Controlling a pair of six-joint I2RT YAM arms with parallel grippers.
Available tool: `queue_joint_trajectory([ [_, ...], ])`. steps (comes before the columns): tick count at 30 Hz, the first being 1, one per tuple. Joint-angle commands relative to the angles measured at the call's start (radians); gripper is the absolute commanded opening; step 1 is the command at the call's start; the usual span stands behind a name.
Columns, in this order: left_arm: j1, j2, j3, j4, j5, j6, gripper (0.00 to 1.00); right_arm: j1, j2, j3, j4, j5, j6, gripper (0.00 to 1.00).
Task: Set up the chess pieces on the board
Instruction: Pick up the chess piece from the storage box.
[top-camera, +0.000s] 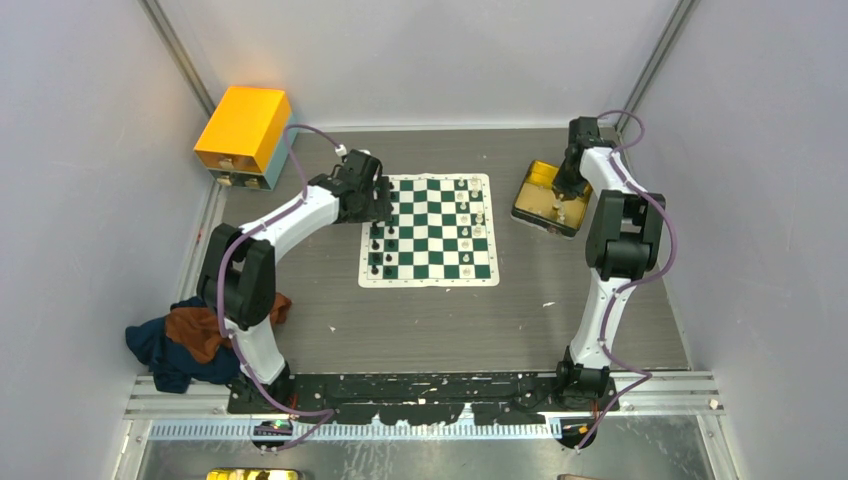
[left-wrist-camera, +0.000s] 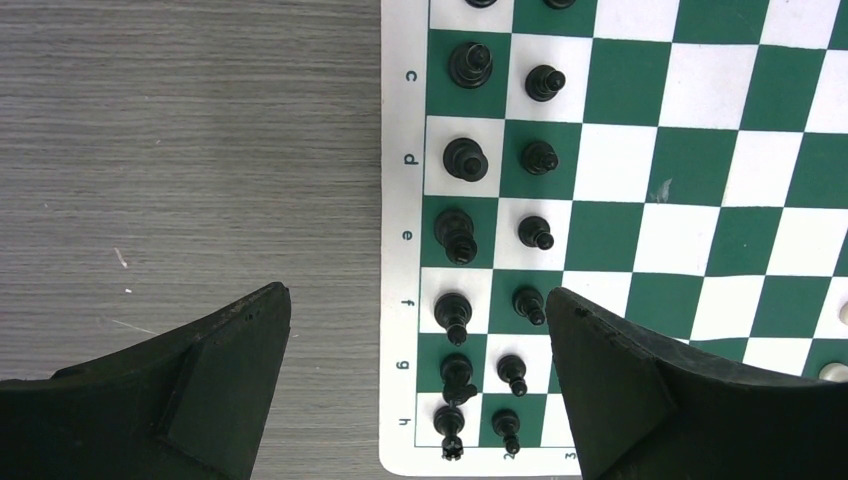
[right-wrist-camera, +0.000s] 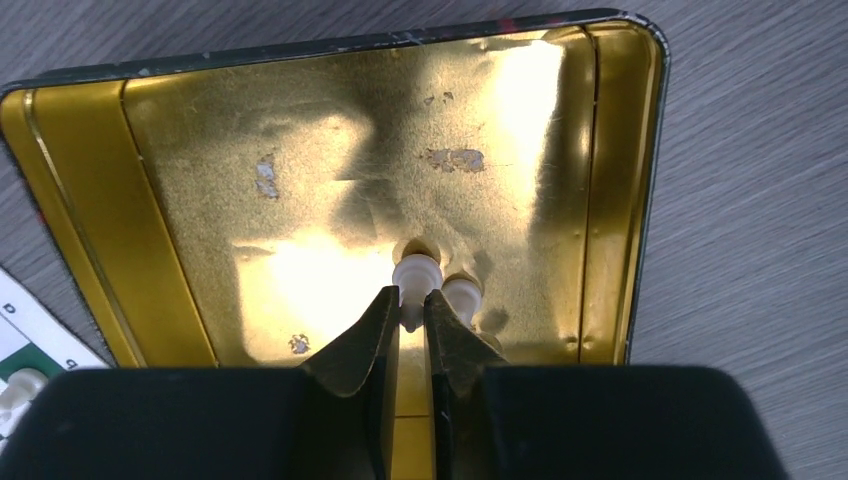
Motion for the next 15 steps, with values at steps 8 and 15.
queue_joint_trajectory([
  [8, -0.002, -0.091, -0.017, 0.015, -0.020, 0.020, 0.99, 0.061, -0.132, 0.154, -0.053, 0.004, -0.002, 0.01],
  [15, -0.002, -0.113, -0.033, 0.016, -0.023, 0.020, 0.99, 0.155, -0.109, 0.274, -0.108, 0.005, -0.017, 0.01],
])
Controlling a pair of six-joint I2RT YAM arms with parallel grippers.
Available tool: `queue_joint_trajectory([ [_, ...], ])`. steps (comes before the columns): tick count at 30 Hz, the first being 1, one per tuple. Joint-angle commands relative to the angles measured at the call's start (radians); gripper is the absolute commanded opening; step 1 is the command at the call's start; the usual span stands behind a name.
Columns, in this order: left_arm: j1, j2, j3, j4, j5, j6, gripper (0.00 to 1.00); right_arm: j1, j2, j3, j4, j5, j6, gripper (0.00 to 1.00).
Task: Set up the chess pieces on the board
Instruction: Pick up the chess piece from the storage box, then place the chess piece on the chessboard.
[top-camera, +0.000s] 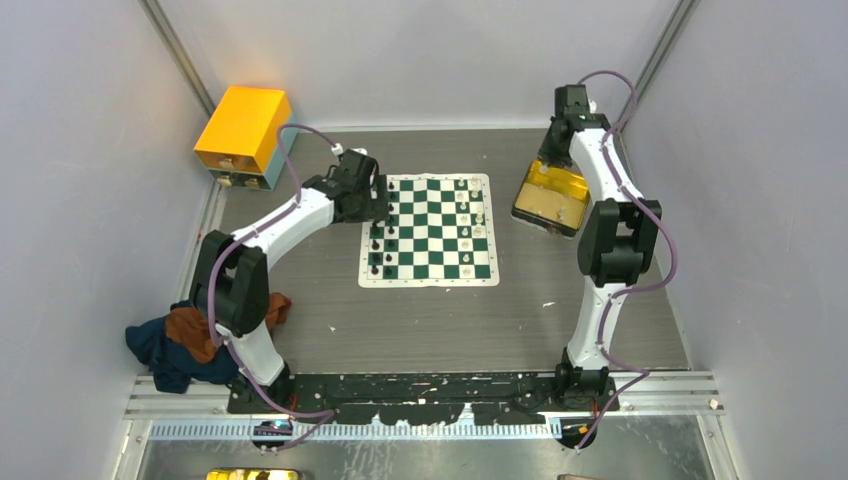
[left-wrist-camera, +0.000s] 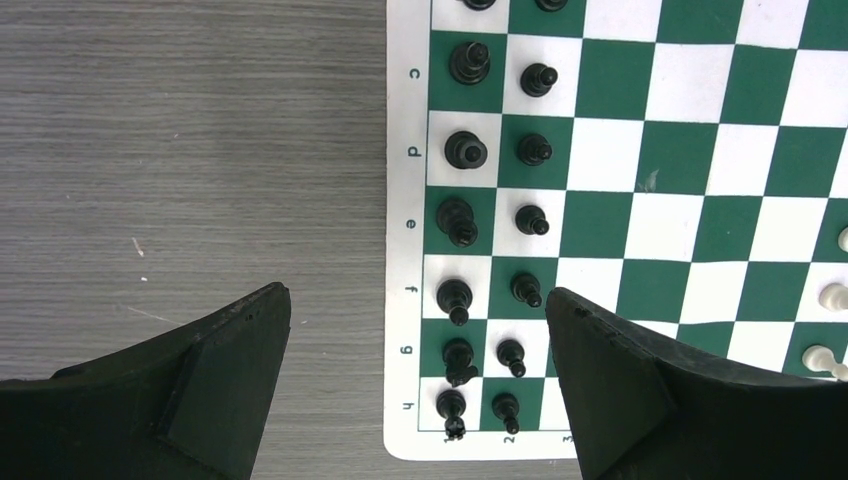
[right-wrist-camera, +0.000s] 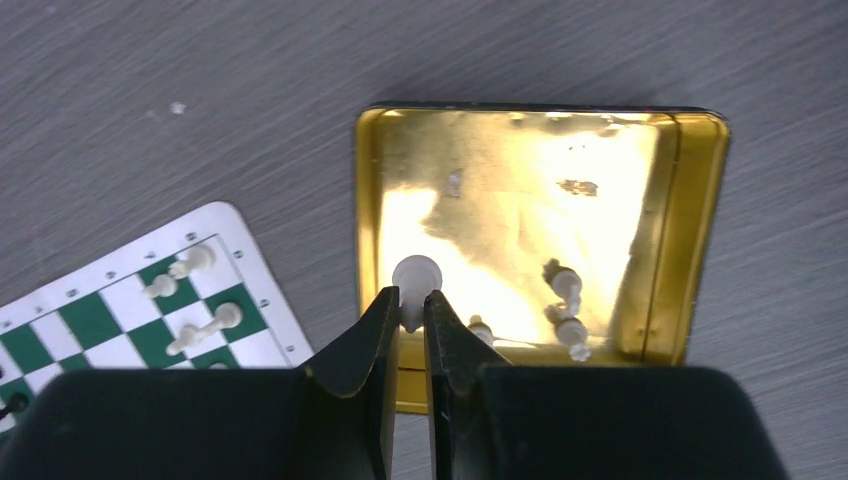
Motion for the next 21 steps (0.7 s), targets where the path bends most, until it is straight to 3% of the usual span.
queue_joint_trajectory([
  [1, -0.002, -0.063, -0.011, 0.015, -0.021, 0.015, 0.99, 0.077, -0.038, 0.104, -0.044, 0.000, -0.015, 0.01],
  [9, -0.002, -0.077, -0.023, 0.021, -0.016, 0.009, 0.99, 0.198, 0.045, 0.213, -0.102, -0.010, -0.024, 0.01],
  [21, -0.002, -0.087, -0.046, 0.034, -0.011, 0.000, 0.99, 0.303, 0.103, 0.212, -0.131, -0.018, -0.027, 0.01],
])
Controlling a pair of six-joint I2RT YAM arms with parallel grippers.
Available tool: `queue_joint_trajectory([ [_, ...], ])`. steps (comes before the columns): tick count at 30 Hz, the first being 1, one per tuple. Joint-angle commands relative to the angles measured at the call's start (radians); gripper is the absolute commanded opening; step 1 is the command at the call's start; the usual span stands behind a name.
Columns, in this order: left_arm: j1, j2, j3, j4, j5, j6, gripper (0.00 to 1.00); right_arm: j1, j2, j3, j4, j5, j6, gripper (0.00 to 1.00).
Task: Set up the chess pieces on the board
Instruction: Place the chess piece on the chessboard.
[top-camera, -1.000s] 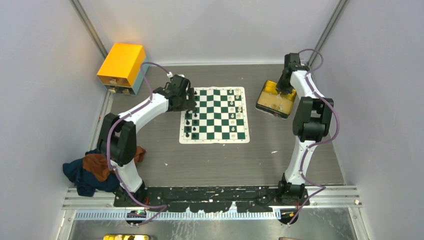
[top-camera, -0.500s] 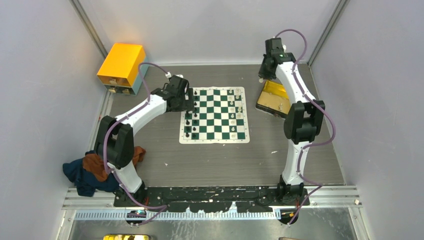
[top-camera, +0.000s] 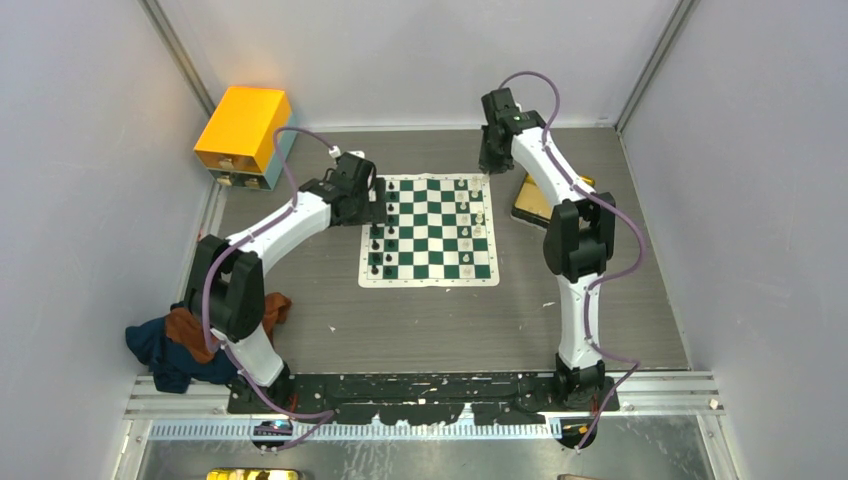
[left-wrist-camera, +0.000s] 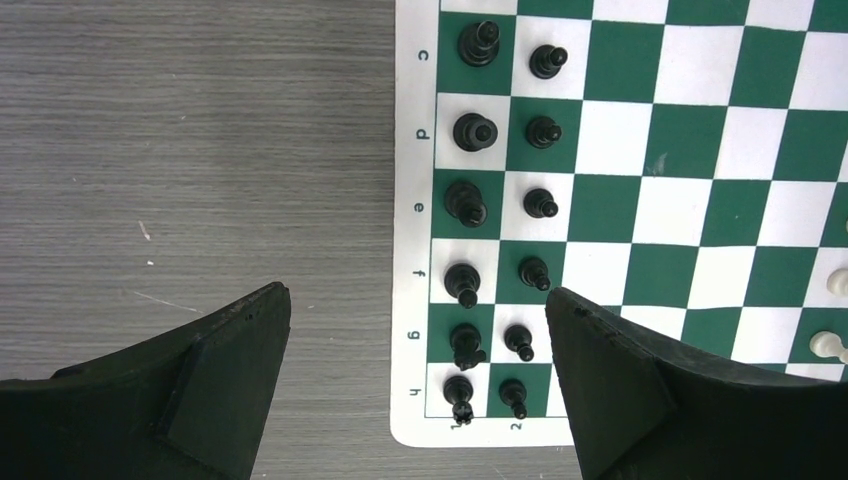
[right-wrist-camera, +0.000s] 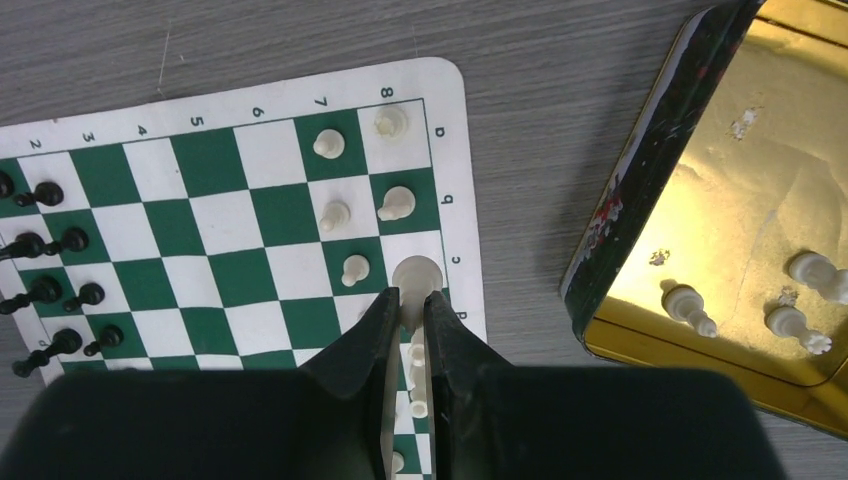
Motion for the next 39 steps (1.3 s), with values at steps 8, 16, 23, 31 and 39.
queue_joint_trajectory([
  [8, -0.002, -0.055, -0.022, 0.036, -0.013, 0.000, 0.99, 0.053, 0.012, -0.019, 0.002, -0.013, -0.009, 0.01],
  [16, -0.002, -0.053, -0.028, 0.038, -0.016, 0.000, 0.99, 0.059, 0.015, -0.091, 0.035, -0.016, -0.005, 0.01],
  [23, -0.002, -0.046, -0.025, 0.039, -0.014, -0.002, 0.99, 0.059, 0.033, -0.113, 0.046, -0.025, -0.007, 0.01],
  [31, -0.002, -0.036, -0.020, 0.039, -0.017, -0.003, 0.99, 0.059, 0.066, -0.113, 0.058, -0.037, -0.012, 0.01],
  [39, -0.001, -0.025, -0.014, 0.041, -0.017, -0.003, 0.99, 0.056, 0.087, -0.098, 0.056, -0.032, -0.020, 0.01],
])
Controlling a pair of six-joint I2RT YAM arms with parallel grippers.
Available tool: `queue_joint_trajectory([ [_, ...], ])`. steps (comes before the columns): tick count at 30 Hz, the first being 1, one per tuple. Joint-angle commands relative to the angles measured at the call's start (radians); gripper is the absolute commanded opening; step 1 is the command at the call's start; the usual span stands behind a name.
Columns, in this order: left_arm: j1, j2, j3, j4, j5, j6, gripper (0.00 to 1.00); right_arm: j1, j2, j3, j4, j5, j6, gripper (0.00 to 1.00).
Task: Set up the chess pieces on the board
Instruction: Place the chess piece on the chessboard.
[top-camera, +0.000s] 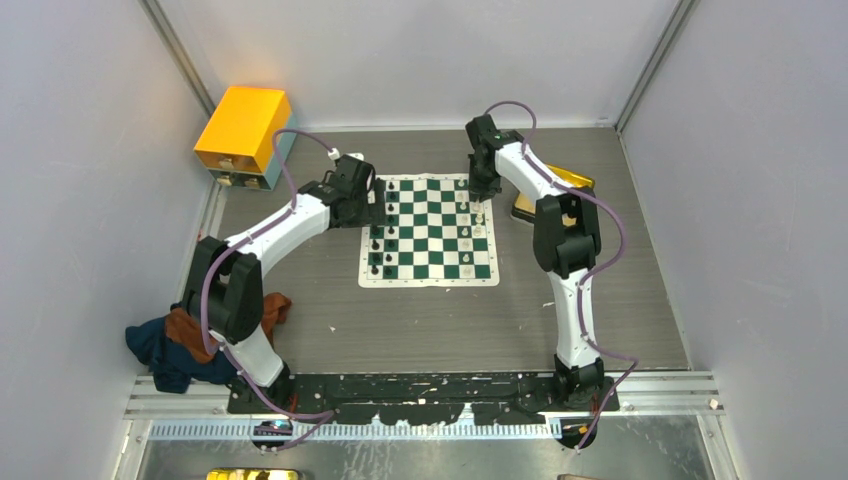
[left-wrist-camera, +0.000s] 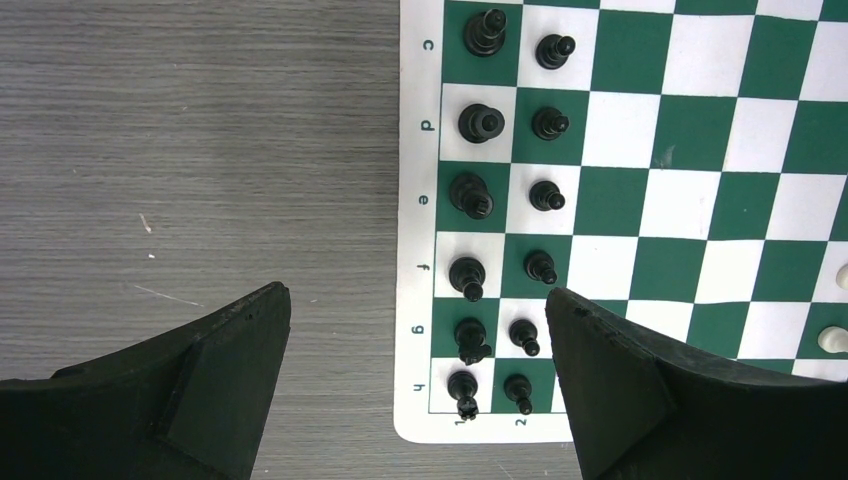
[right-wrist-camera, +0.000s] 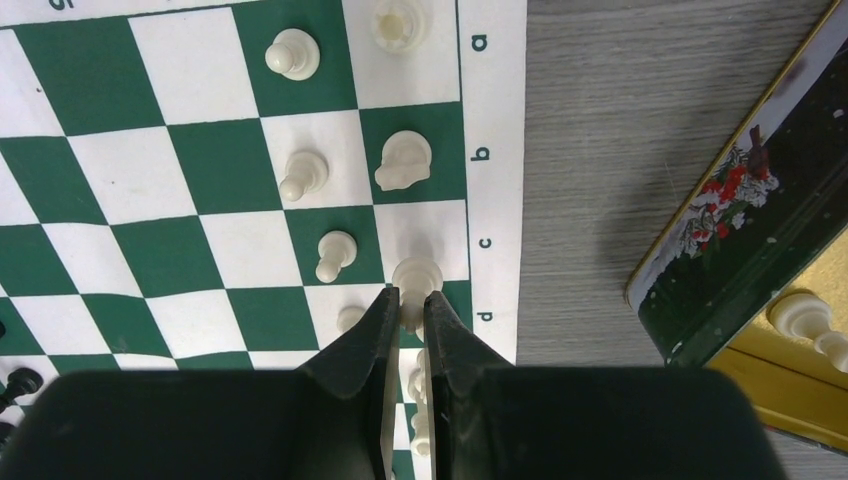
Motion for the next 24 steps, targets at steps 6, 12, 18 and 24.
queue_joint_trajectory([
  [6, 0.000, -0.004, 0.016, 0.032, -0.015, 0.003, 1.00, -0.003, 0.013, 0.023, 0.034, -0.001, -0.014, 0.01],
  [12, 0.000, 0.002, 0.021, 0.031, -0.013, 0.006, 0.99, -0.009, 0.023, 0.036, 0.040, 0.000, -0.017, 0.01],
  [18, 0.006, 0.008, 0.025, 0.032, -0.007, 0.009, 0.99, -0.011, 0.033, 0.055, 0.031, 0.003, -0.022, 0.01],
  [24, 0.007, 0.017, 0.032, 0.030, -0.003, 0.011, 0.99, -0.016, 0.037, 0.067, 0.028, 0.007, -0.023, 0.01],
])
